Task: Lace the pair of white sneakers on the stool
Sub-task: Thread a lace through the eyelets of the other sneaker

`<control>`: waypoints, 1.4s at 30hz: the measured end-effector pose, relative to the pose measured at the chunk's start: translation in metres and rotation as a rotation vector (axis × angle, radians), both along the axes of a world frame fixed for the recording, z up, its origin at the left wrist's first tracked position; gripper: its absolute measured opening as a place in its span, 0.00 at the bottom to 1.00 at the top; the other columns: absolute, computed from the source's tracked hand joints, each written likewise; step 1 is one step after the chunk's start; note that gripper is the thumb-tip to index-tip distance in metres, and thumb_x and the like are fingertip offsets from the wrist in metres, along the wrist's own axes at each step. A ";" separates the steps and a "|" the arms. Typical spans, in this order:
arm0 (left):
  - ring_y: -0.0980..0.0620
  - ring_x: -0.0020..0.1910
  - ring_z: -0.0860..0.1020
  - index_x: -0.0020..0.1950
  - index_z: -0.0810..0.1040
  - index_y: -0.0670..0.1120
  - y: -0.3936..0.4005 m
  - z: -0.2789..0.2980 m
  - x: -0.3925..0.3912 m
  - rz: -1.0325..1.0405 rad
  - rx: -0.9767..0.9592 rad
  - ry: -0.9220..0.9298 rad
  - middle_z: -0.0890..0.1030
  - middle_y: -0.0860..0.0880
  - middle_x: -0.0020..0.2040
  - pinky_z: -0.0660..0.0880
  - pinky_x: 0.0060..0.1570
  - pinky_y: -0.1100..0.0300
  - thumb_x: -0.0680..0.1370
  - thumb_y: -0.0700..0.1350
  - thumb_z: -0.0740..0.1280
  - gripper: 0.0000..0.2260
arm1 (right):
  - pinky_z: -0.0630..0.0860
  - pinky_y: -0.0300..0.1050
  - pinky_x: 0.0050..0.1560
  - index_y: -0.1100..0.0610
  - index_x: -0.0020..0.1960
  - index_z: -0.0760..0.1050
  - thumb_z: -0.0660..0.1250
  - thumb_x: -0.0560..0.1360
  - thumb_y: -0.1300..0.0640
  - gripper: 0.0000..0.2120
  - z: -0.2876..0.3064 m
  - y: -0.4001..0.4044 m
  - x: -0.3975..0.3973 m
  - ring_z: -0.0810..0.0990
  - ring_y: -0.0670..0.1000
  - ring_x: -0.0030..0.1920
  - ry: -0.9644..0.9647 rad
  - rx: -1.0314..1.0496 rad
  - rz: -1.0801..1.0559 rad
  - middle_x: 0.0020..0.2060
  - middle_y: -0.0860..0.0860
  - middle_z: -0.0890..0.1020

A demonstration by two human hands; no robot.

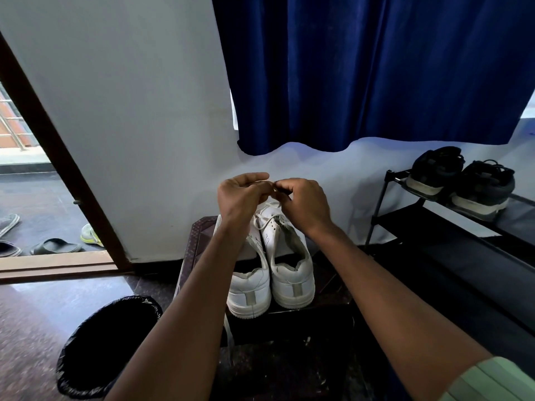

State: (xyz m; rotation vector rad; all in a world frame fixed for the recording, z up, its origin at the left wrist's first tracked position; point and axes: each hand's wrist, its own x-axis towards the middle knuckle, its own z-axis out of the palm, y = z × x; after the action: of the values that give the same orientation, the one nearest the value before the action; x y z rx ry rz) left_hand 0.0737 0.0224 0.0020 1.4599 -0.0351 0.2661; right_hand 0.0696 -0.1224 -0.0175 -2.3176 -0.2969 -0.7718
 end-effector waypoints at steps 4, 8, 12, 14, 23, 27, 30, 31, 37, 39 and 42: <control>0.40 0.44 0.86 0.49 0.87 0.41 0.002 0.001 -0.002 -0.029 -0.120 0.064 0.87 0.39 0.43 0.83 0.48 0.54 0.71 0.35 0.78 0.08 | 0.82 0.53 0.46 0.53 0.55 0.87 0.70 0.80 0.53 0.08 0.000 -0.001 0.000 0.84 0.51 0.47 -0.051 -0.064 -0.004 0.46 0.49 0.88; 0.46 0.45 0.87 0.52 0.86 0.43 0.002 0.001 -0.003 -0.046 -0.035 0.015 0.88 0.44 0.42 0.81 0.46 0.58 0.71 0.38 0.78 0.10 | 0.83 0.50 0.46 0.54 0.52 0.87 0.72 0.79 0.54 0.06 0.001 -0.001 0.000 0.85 0.48 0.44 0.009 0.079 0.014 0.43 0.48 0.88; 0.57 0.49 0.85 0.61 0.84 0.50 0.000 -0.003 0.009 -0.088 0.279 -0.181 0.87 0.54 0.52 0.82 0.47 0.62 0.75 0.56 0.76 0.17 | 0.80 0.33 0.40 0.60 0.53 0.87 0.74 0.78 0.60 0.06 0.021 0.003 -0.007 0.86 0.40 0.41 0.247 0.812 0.156 0.44 0.50 0.88; 0.57 0.51 0.84 0.61 0.84 0.51 -0.003 -0.007 0.012 -0.157 0.483 -0.230 0.86 0.56 0.52 0.83 0.50 0.55 0.77 0.61 0.71 0.18 | 0.76 0.28 0.33 0.65 0.57 0.85 0.71 0.77 0.65 0.09 0.028 0.002 -0.012 0.83 0.35 0.38 0.344 1.045 0.232 0.48 0.53 0.87; 0.56 0.39 0.81 0.40 0.84 0.38 -0.011 -0.004 0.005 -0.346 0.436 -0.242 0.85 0.44 0.39 0.75 0.48 0.61 0.84 0.47 0.65 0.19 | 0.76 0.46 0.43 0.57 0.46 0.73 0.55 0.84 0.64 0.11 0.027 -0.017 0.008 0.76 0.50 0.31 0.470 1.830 0.437 0.28 0.50 0.74; 0.53 0.40 0.80 0.37 0.82 0.41 -0.014 -0.006 0.004 -0.409 0.287 -0.167 0.84 0.45 0.39 0.73 0.46 0.63 0.84 0.43 0.64 0.17 | 0.61 0.40 0.27 0.58 0.46 0.76 0.57 0.83 0.61 0.11 0.035 -0.032 0.007 0.62 0.47 0.25 0.532 1.188 0.143 0.27 0.48 0.67; 0.50 0.42 0.81 0.41 0.82 0.35 -0.013 -0.008 0.009 -0.372 0.230 -0.158 0.85 0.41 0.40 0.76 0.50 0.58 0.83 0.45 0.64 0.17 | 0.69 0.40 0.32 0.62 0.48 0.84 0.65 0.83 0.51 0.16 0.046 -0.031 -0.006 0.71 0.47 0.31 0.590 0.442 0.031 0.32 0.50 0.76; 0.51 0.41 0.81 0.42 0.81 0.32 -0.012 -0.008 0.009 -0.351 0.239 -0.166 0.84 0.40 0.40 0.76 0.50 0.57 0.83 0.45 0.63 0.18 | 0.70 0.38 0.31 0.63 0.47 0.84 0.65 0.83 0.48 0.19 0.046 -0.030 -0.007 0.72 0.47 0.31 0.640 0.425 0.083 0.32 0.50 0.77; 0.59 0.43 0.79 0.47 0.85 0.39 -0.011 -0.009 0.012 -0.277 0.370 -0.182 0.84 0.53 0.41 0.73 0.47 0.62 0.85 0.49 0.62 0.18 | 0.72 0.43 0.39 0.57 0.50 0.76 0.56 0.85 0.41 0.21 0.036 -0.025 0.008 0.82 0.50 0.42 0.563 1.450 0.376 0.40 0.52 0.85; 0.60 0.42 0.78 0.47 0.84 0.41 -0.011 -0.011 0.014 -0.282 0.386 -0.198 0.83 0.51 0.43 0.73 0.47 0.60 0.85 0.50 0.62 0.17 | 0.71 0.42 0.38 0.57 0.46 0.75 0.52 0.85 0.38 0.25 0.033 -0.025 0.010 0.82 0.49 0.38 0.521 1.678 0.446 0.35 0.51 0.83; 0.56 0.41 0.76 0.39 0.80 0.49 -0.011 -0.015 0.016 -0.275 0.444 -0.219 0.79 0.51 0.42 0.72 0.46 0.53 0.83 0.52 0.63 0.16 | 0.62 0.42 0.28 0.52 0.37 0.66 0.54 0.85 0.37 0.24 0.032 -0.022 0.003 0.63 0.46 0.23 0.557 1.473 0.295 0.24 0.46 0.67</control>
State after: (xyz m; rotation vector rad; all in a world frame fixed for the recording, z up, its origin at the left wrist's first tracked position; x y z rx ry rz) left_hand 0.0894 0.0117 -0.0130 1.8363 -0.4951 0.1984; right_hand 0.0722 -0.1445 0.0150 -0.9486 0.1707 -0.0312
